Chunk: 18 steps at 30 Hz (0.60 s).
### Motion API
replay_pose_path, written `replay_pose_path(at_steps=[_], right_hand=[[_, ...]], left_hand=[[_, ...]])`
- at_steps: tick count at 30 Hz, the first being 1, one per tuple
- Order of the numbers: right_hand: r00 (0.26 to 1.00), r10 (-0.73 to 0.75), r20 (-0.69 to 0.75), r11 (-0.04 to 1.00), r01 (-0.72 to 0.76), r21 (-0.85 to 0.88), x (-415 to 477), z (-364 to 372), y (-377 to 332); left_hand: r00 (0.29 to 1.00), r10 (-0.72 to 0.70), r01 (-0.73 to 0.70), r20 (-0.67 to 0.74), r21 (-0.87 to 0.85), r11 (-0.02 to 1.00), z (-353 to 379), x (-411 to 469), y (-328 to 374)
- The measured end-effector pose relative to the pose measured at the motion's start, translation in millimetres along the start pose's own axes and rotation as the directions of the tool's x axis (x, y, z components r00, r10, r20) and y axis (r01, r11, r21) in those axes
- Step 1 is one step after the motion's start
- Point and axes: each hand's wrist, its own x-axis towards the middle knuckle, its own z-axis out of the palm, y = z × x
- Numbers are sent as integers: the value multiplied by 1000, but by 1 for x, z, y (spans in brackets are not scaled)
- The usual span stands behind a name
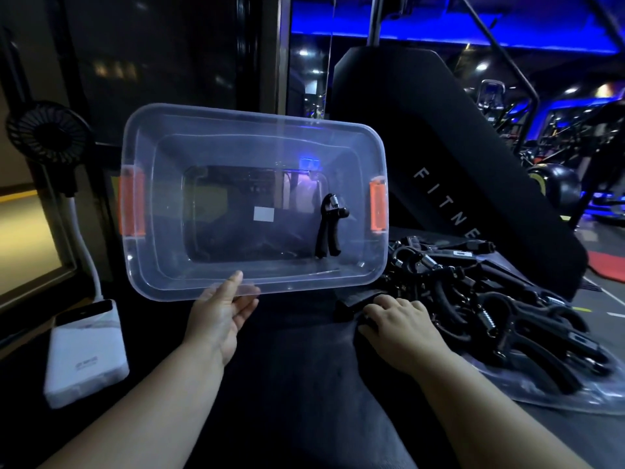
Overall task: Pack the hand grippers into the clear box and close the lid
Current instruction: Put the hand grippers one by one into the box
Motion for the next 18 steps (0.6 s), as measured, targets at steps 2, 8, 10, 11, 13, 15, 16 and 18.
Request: replay_pose_path(at_steps=[2, 8, 10, 11, 13, 15, 16, 18], right_hand=[[1000, -15, -11, 1000, 15, 21, 1, 1, 0], [906, 252, -341, 967, -224, 119, 3, -16, 17], [878, 416, -235, 909, -392, 142, 3, -20, 27], [863, 476, -171, 879, -458, 136, 2, -20, 31], [842, 531, -100, 845, -517, 136, 2, -20, 35], [834, 544, -95, 836, -530, 140, 2, -19, 34], [830, 551, -92, 832, -537, 137, 3, -20, 33], [821, 567, -69, 821, -556, 127, 5, -21, 33]], left_hand=[[1000, 4, -4, -4, 5, 1000, 0, 0, 0], [1000, 1, -1, -3, 21, 1000, -1, 1, -2], [1000, 2, -2, -6, 24, 1000, -1, 2, -2], [1000, 3, -2, -9, 26, 1000, -1, 2, -2], [1000, 4, -4, -11, 29, 1000, -2, 2, -3], [1000, 4, -4, -10, 33, 999, -2, 2, -2], [1000, 3, -3, -11, 34, 999, -2, 2, -2], [1000, 0, 1, -14, 33, 999, -2, 2, -2]])
